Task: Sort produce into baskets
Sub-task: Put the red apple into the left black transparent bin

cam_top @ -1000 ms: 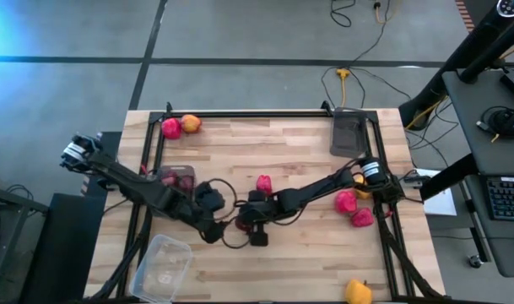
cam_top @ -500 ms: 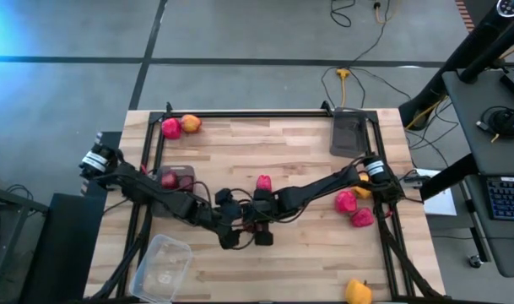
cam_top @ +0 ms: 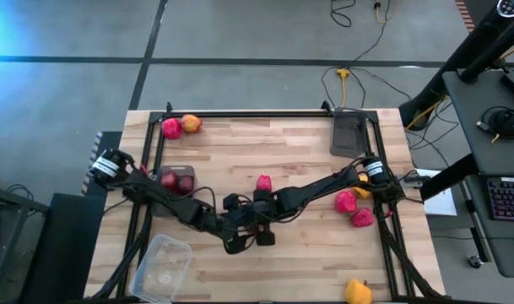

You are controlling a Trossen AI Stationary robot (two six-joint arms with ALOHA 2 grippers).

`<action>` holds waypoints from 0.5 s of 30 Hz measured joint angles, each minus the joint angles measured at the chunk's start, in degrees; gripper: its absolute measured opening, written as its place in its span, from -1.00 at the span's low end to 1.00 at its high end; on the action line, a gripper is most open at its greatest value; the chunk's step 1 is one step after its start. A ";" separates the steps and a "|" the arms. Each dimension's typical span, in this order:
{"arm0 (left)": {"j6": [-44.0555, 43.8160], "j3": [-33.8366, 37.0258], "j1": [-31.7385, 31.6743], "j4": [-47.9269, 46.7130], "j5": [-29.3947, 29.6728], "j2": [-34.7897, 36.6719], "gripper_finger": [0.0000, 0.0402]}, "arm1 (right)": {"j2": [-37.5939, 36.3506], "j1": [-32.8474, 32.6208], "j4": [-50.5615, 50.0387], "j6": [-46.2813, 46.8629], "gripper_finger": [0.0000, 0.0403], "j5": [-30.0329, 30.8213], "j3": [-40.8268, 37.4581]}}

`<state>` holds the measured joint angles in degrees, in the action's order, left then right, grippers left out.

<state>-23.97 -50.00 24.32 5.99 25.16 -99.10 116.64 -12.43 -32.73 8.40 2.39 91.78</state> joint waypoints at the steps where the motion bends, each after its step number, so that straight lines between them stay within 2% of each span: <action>1: 0.60 0.00 0.00 0.94 0.32 -0.61 0.78 | 0.00 -0.06 -0.46 0.00 0.91 -0.07 -0.01; 7: 1.76 -0.03 0.00 6.22 0.78 -3.81 0.71 | -0.01 -0.58 -3.43 0.56 0.91 -1.37 -0.01; 15: 0.52 -0.11 -0.02 9.24 5.55 -5.97 0.37 | -0.44 -1.05 -5.43 1.21 0.91 -1.15 -0.01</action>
<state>-23.45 -50.11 24.29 15.23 30.72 -105.07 116.20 -13.47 -38.16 9.61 1.24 91.77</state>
